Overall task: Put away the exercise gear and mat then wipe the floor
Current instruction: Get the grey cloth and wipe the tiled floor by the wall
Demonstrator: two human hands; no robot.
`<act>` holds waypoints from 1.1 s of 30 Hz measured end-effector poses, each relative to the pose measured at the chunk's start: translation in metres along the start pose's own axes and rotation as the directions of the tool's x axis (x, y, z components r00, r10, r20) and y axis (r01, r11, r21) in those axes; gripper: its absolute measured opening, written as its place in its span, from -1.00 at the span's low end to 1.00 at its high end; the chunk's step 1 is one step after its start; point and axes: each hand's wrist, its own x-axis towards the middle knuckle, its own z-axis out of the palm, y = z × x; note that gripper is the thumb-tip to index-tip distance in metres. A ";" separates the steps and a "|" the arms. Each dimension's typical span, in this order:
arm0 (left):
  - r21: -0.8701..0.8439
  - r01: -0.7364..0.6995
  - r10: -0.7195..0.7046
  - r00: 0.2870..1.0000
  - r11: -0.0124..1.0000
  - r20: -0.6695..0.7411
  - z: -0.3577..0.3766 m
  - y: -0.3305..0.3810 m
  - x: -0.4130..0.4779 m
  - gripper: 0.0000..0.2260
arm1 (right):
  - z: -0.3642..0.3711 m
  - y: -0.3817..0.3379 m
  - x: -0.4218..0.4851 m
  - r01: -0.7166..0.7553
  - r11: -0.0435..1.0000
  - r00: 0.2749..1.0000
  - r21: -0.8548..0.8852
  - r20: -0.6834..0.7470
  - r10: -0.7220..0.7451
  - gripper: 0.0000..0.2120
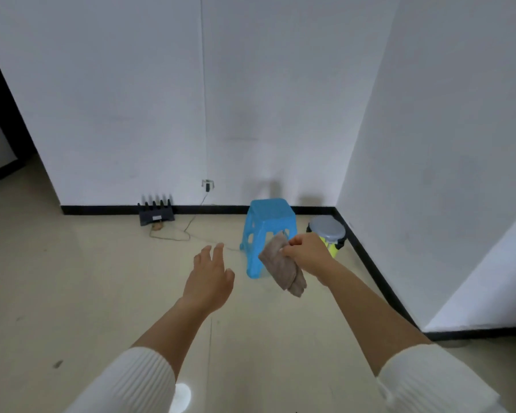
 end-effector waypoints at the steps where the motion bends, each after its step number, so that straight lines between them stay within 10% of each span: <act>1: 0.006 -0.006 0.006 1.000 1.000 0.006 0.002 0.003 0.031 -0.45 | -0.002 -0.003 0.030 -0.006 1.000 1.000 -0.012 0.000 0.006 -0.84; 33: 0.015 0.083 -0.084 0.952 0.996 0.294 0.268 0.061 0.757 -0.43 | -0.040 0.121 0.789 -0.262 0.959 0.965 -0.111 -0.011 0.262 -0.88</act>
